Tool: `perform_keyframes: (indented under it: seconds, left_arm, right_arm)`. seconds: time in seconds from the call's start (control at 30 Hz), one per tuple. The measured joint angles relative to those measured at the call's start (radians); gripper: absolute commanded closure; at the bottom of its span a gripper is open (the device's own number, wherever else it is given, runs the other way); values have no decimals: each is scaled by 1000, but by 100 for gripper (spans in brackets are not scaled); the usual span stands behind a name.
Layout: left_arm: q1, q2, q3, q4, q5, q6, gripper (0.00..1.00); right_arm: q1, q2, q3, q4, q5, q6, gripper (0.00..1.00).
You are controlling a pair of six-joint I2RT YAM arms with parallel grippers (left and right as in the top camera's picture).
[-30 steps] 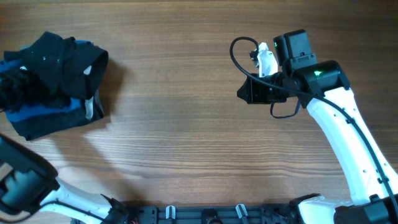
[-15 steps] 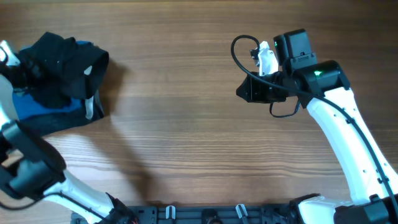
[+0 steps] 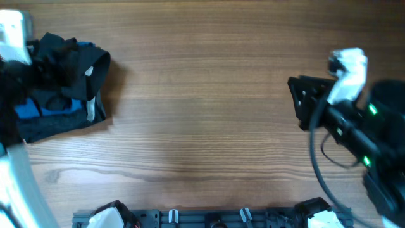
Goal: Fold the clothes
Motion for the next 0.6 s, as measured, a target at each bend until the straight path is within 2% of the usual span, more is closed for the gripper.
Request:
perform_keyframes:
  seconds: [0.1, 0.27, 0.47, 0.6]
  left_arm:
    - [-68, -145, 6, -97, -32, 34, 0]
    - [-73, -122, 7, -278, -69, 46, 0]
    - [-73, -101, 6, -289, -73, 47, 0]
    - [-73, -96, 6, -290, -74, 47, 0]
  right_arm:
    - [0, -85, 3, -35, 22, -3, 0]
    - [0, -93, 3, -94, 26, -2, 0]
    - [0, -93, 3, -138, 33, -3, 0]
    - [0, -92, 5, -265, 32, -2, 0]
